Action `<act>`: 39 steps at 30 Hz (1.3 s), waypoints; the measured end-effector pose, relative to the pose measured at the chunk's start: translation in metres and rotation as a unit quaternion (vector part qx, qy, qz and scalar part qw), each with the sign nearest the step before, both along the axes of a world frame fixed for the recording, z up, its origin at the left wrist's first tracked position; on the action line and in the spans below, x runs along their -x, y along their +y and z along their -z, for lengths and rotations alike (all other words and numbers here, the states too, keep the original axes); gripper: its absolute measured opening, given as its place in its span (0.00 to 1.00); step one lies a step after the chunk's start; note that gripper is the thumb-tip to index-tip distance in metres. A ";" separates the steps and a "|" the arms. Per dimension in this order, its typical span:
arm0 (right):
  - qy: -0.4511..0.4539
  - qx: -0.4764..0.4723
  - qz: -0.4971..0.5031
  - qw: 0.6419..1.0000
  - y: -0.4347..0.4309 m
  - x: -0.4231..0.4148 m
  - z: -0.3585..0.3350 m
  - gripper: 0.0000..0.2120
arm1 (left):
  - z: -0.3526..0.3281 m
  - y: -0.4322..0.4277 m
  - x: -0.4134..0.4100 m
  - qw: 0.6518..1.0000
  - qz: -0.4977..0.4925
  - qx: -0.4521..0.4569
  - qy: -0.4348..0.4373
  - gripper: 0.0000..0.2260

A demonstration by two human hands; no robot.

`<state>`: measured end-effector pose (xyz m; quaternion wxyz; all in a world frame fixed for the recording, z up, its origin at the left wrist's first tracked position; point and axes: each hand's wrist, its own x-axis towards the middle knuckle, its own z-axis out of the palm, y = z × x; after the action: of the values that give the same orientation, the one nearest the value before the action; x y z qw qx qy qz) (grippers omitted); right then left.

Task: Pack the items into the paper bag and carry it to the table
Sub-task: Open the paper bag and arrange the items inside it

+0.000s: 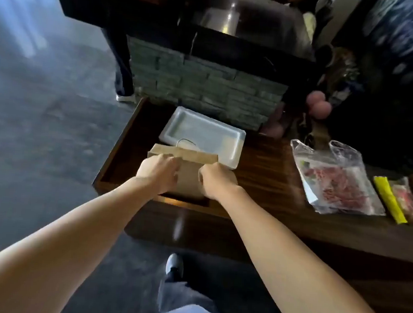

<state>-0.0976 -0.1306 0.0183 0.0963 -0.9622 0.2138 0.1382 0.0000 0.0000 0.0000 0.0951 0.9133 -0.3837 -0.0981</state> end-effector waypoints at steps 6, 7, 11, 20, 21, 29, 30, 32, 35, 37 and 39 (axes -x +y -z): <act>-0.113 -0.091 0.011 0.989 -0.054 -0.031 0.026 0.05 | -0.003 -0.054 -0.045 0.988 0.096 -0.104 -0.065 0.16; -0.107 -0.104 0.003 0.989 -0.057 -0.035 0.032 0.06 | 0.001 -0.058 -0.050 0.987 0.099 -0.116 -0.058 0.14; -0.107 -0.136 -0.007 0.985 -0.070 -0.043 0.051 0.07 | 0.019 -0.057 -0.060 0.993 0.093 -0.075 0.011 0.07; -0.181 -0.262 0.105 0.942 -0.083 -0.022 0.082 0.09 | 0.048 -0.016 -0.092 0.991 -0.013 0.058 0.120 0.04; -0.190 -0.283 0.139 0.930 -0.083 -0.020 0.084 0.10 | 0.050 -0.012 -0.095 0.986 -0.043 0.075 0.140 0.05; -0.168 -0.449 0.338 0.810 -0.073 -0.017 0.084 0.25 | 0.060 0.015 -0.099 0.938 -0.147 0.162 0.270 0.07; -0.168 -0.467 0.347 0.796 -0.072 -0.016 0.082 0.31 | 0.060 0.015 -0.097 0.933 -0.160 0.171 0.272 0.08; -0.183 -0.483 0.371 0.772 -0.069 -0.014 0.080 0.40 | 0.059 0.012 -0.092 0.911 -0.207 0.213 0.287 0.08; -0.224 -0.466 0.399 0.758 -0.066 -0.014 0.077 0.38 | 0.055 0.010 -0.086 0.841 -0.285 0.303 0.346 0.21; -0.238 -0.466 0.409 0.748 -0.064 -0.018 0.076 0.33 | 0.054 0.008 -0.084 0.802 -0.309 0.341 0.381 0.28; -0.252 -0.470 0.439 0.723 -0.063 -0.022 0.073 0.28 | 0.053 0.006 -0.083 0.785 -0.316 0.355 0.398 0.30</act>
<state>-0.0757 -0.1934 -0.0547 0.6366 -0.5913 0.4878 -0.0845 0.0829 0.0061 -0.0531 0.5824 0.7653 -0.0098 -0.2739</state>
